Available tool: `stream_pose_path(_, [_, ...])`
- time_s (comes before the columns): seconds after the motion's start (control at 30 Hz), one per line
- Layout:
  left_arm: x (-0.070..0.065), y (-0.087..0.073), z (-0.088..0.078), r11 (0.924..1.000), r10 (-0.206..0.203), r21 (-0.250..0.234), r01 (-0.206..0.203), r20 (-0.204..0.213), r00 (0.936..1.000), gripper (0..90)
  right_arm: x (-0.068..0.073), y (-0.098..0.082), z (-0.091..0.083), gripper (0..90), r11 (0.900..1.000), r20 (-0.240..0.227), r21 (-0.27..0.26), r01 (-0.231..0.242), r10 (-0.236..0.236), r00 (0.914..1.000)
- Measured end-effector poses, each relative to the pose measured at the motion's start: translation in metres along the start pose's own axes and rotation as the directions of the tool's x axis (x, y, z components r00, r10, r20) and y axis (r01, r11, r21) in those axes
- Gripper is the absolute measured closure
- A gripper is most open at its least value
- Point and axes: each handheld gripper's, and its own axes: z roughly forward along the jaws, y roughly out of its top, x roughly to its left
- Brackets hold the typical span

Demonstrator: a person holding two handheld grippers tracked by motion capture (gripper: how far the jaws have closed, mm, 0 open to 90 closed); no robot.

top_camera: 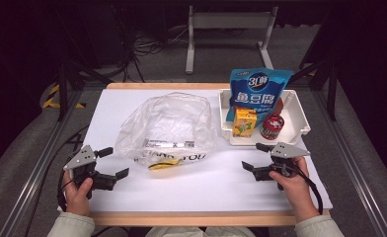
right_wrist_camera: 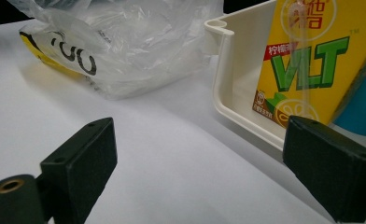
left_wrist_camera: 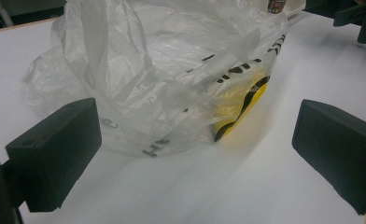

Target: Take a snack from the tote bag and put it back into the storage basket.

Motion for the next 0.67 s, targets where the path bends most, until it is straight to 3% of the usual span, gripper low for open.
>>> stream_pose_path(0.33, [0.0011, -0.0021, 0.0006, 1.0, -0.007, 0.004, 0.007, 0.001, 1.0, 1.8, -0.003, -0.0062, 0.0088, 10.6, 0.999, 0.017, 0.043, 0.004, -0.005, 0.9998])
stream_pose_path(0.67, [0.001, -0.0022, 0.0002, 1.0, -0.008, 0.004, 0.008, -0.002, 1.0, 1.7, -0.004, -0.0055, 0.0067, 10.6, 0.999, 0.032, 0.038, 0.001, -0.002, 0.9995])
